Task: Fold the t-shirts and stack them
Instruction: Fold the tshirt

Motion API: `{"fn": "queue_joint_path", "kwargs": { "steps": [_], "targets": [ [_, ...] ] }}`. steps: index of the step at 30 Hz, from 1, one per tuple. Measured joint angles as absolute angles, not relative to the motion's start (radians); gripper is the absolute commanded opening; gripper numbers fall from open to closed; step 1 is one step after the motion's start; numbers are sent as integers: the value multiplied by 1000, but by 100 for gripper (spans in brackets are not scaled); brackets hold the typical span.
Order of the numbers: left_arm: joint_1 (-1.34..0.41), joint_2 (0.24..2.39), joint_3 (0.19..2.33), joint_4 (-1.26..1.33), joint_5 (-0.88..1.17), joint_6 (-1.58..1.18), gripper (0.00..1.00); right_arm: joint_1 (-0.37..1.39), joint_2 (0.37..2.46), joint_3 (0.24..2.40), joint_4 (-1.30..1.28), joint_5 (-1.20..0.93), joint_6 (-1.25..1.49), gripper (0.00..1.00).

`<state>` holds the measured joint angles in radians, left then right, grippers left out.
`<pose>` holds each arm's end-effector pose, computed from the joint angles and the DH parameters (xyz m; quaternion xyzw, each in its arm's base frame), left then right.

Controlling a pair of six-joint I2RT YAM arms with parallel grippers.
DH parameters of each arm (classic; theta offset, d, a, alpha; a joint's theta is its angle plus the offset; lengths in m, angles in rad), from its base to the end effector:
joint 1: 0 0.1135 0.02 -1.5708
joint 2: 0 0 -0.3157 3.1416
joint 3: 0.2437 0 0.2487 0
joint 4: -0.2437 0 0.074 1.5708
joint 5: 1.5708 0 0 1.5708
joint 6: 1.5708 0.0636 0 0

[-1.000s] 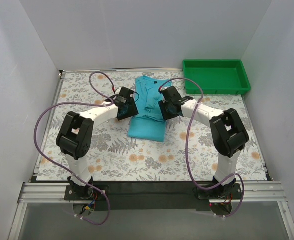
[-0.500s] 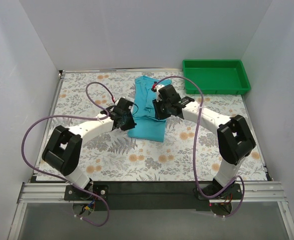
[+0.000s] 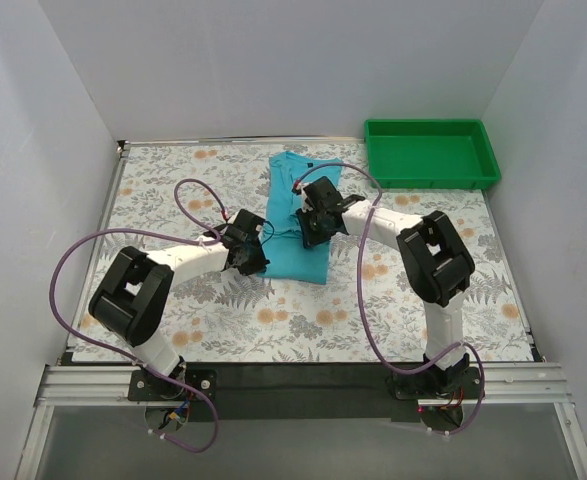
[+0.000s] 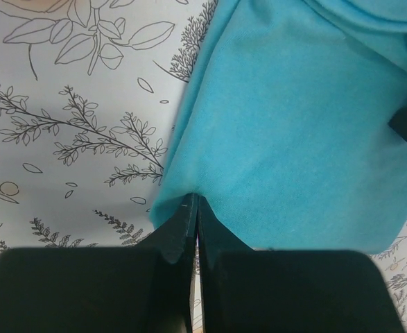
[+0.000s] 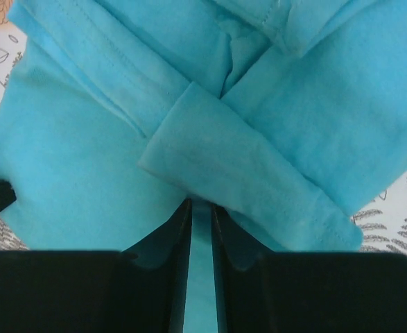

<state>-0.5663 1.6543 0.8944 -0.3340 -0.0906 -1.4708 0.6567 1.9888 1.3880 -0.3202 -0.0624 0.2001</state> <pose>0.2779 -0.1699 0.1833 -0.4338 0.8684 -0.1778 0.1612 0.3653 0.2866 0.2056 -0.2241 0.9204 0.1594 0.2779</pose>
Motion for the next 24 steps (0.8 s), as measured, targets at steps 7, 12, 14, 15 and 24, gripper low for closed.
{"fn": "queue_joint_path", "kwargs": {
  "steps": [7,12,14,15,24],
  "targets": [
    [-566,1654,891,-325,-88,-1470,1,636,2042,1479,-322,-15,174,23],
    [-566,1644,876,-311,-87,-1470,1,574,2086,1608,-321,70,170,31],
    [-566,1638,866,-301,-86,-1471,1,554,2084,1640,-321,94,178,34],
    [-566,1636,862,-297,-85,-1471,1,541,2083,1647,-318,97,180,36],
    [-566,1589,798,-273,-25,-1516,1,541,1865,1401,-275,-33,267,43]
  ]
}}
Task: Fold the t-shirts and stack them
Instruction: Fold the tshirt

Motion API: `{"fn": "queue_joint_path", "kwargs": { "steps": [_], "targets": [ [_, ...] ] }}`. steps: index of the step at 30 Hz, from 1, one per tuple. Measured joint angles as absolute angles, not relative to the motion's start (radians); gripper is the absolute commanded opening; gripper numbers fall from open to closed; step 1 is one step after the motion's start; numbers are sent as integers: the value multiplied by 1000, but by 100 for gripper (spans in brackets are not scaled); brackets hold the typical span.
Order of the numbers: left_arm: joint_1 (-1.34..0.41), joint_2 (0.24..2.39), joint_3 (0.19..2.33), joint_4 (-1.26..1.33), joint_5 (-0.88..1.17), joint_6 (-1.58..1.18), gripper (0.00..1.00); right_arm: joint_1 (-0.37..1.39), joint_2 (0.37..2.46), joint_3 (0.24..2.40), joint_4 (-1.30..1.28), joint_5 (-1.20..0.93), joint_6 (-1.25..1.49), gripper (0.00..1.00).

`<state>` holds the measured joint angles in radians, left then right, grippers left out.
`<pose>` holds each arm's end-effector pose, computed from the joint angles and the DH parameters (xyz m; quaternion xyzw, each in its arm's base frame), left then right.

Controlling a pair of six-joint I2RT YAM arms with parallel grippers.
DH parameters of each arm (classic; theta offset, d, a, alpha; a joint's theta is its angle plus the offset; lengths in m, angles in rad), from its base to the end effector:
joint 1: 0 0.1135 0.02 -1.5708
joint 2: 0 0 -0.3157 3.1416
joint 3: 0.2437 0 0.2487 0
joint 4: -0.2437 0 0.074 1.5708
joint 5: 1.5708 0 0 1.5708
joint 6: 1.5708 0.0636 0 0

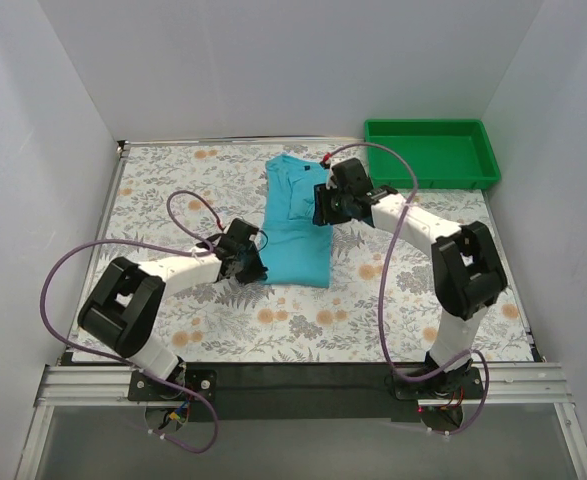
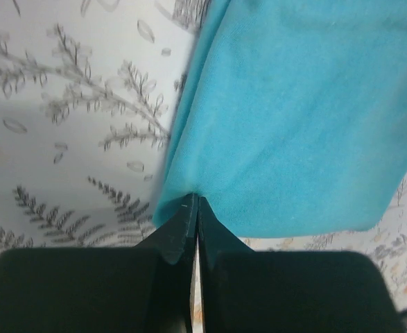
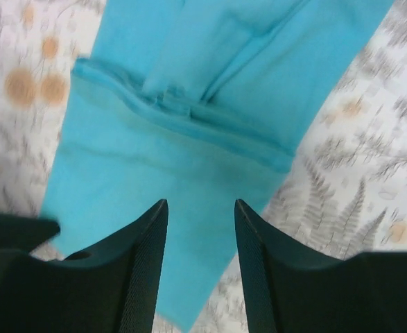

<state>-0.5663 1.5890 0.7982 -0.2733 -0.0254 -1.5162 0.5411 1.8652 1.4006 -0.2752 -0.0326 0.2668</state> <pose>0.2582 -0.1622 0.1795 -0.4455 0.8594 -0.2101 0.1372 0.3897 0.2366 0.2684 -0.1316 0.9053 0.1723 0.3653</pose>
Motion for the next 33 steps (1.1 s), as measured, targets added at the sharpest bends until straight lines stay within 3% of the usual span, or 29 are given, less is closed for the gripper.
{"fn": "queue_joint_path", "kwargs": {
  "steps": [8,14,17,20,21,27,33],
  "targets": [
    [-638,1375,617,-369,84,-1613,9,561,1562,932,-125,-256,416,49],
    [-645,1247,640,-529,60,-1625,11,611,1468,733,62,-428,549,48],
    [-645,1214,686,-526,60,-1620,8,665,1469,723,140,-483,585,42],
    [-645,1219,695,-484,70,-1611,4,724,1496,724,243,-537,614,27],
    [-645,1233,689,-470,75,-1608,3,742,1518,724,277,-553,622,20],
    [-644,1341,593,-420,105,-1614,0,806,1737,722,437,-622,663,1],
    [-637,1338,574,-384,126,-1633,0,809,1845,681,548,-658,694,1]
  ]
}}
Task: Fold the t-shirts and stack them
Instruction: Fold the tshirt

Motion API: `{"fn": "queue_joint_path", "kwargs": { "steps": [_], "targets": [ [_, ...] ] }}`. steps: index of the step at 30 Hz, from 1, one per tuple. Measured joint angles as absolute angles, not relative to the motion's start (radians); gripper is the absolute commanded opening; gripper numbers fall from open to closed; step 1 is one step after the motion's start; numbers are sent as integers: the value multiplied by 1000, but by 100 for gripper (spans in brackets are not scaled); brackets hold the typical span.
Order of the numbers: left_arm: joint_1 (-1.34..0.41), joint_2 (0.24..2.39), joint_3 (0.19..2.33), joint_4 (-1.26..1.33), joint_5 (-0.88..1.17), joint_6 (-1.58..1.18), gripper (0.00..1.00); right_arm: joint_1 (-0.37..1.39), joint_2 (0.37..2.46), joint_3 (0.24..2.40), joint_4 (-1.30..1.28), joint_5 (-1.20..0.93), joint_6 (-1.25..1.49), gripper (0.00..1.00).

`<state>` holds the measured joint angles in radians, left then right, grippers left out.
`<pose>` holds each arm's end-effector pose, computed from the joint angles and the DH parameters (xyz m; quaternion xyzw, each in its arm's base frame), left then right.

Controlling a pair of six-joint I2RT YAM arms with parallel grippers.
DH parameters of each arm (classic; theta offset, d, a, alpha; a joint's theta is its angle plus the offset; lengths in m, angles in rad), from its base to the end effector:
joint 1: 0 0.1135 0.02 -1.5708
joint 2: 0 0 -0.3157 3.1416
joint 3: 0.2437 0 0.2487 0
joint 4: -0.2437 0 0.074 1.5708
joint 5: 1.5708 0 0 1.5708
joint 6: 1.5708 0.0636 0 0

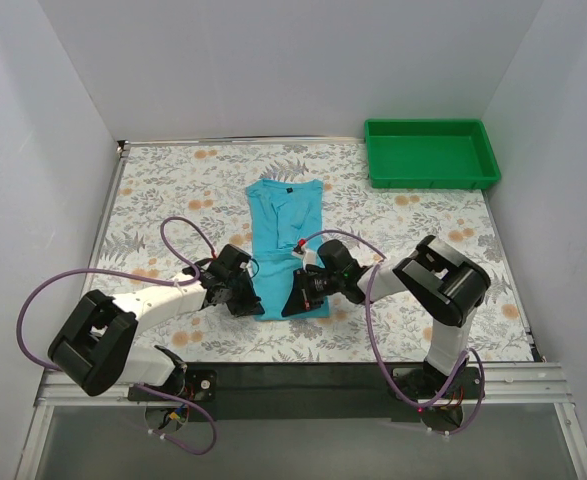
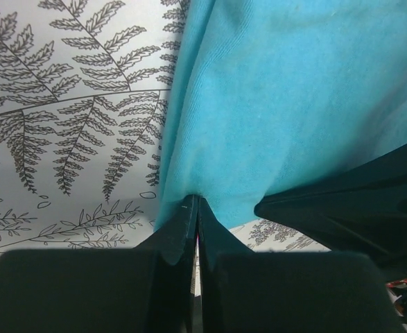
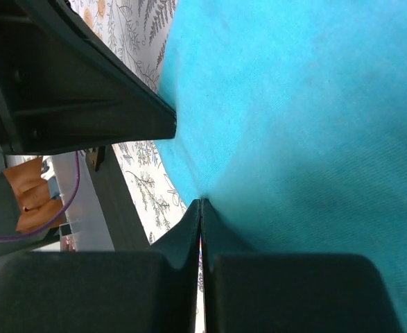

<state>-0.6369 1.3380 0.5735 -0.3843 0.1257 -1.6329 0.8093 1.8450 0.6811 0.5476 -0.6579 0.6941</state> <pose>0.1714 -0.1367 0.1719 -0.4546 0.8636 -0.2154 0.0326 0.2186 0.2856 0.1476 -0.1965 0.8307 0.5065 0.1216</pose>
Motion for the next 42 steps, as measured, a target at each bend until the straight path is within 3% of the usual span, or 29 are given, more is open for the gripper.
{"fn": "queue_joint_path", "kwargs": {
  "steps": [18,22,25,29,32,36,42],
  "targets": [
    [-633,1321,558,-382,127,-1652,0,627,1698,439,617,-720,621,1],
    [-633,1304,555,-396,118,-1646,7,602,1735,438,659,-777,607,1],
    [-633,1271,558,-452,91,-1633,23,599,1726,437,645,-785,601,2],
    [-633,1187,587,-562,24,-1605,45,605,1598,448,459,-693,557,15],
    [-635,1118,628,-611,-26,-1586,58,626,1481,545,215,-566,498,37],
    [-639,1102,673,-637,-65,-1569,60,665,1385,686,-2,-419,467,47],
    [-665,1203,677,-654,-71,-1568,60,712,1361,841,-299,-182,503,50]
  ]
}}
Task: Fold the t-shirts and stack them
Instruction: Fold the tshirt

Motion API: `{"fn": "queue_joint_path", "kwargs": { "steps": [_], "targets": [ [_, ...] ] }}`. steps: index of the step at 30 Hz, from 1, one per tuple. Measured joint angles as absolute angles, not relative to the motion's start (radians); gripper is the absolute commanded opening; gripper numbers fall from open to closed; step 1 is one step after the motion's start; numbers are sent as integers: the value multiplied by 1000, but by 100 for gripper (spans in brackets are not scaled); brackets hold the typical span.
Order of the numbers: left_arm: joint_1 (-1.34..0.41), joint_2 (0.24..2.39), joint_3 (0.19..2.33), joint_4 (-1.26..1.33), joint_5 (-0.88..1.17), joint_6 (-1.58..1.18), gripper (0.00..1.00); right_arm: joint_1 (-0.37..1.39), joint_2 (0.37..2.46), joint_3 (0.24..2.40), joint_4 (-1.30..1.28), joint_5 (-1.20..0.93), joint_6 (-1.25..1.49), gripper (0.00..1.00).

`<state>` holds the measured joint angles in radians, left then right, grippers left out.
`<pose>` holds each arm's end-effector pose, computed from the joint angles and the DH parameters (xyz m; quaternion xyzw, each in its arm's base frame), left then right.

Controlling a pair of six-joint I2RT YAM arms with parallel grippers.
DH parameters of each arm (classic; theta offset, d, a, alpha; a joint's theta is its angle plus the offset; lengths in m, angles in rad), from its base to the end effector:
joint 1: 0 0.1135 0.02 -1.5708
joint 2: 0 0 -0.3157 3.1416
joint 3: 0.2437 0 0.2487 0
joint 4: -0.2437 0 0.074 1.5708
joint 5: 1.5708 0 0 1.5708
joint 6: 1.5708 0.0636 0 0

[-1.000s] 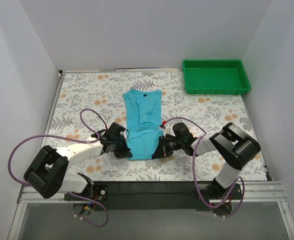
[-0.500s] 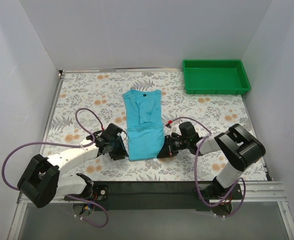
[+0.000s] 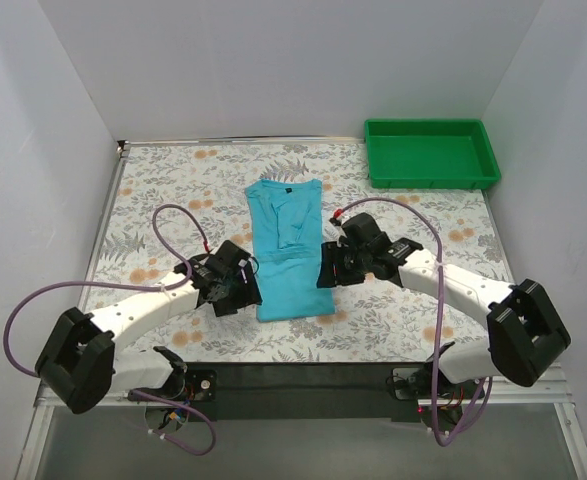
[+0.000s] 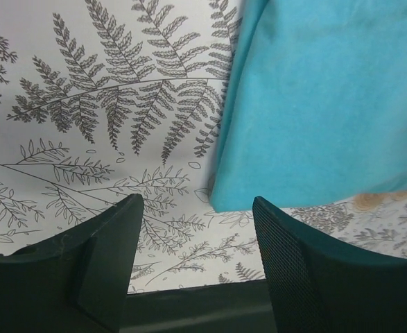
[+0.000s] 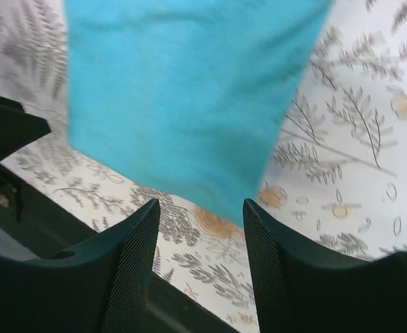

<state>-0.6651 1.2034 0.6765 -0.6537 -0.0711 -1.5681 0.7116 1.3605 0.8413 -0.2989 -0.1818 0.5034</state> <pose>0.1583 -0.1184 0.2115 -0.4340 0.8792 -0.1588 0.1163 0.2097 0.1960 0.2549 -0.1294 0.9177 0.2782 0.2523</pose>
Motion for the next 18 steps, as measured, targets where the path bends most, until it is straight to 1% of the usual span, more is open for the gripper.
{"fn": "queue_joint_path", "kwargs": {
  "steps": [7,13,18],
  "targets": [
    [-702,1320,714,-653,-73,-1569,61,790,1475,871,-482,-54,577,47],
    [-714,1359,736,-647,-87,-1569,61,831,1561,883,-521,2,618,44],
    [-725,1368,736,-647,-90,-1572,61,842,1567,883,-526,36,643,41]
  ]
}}
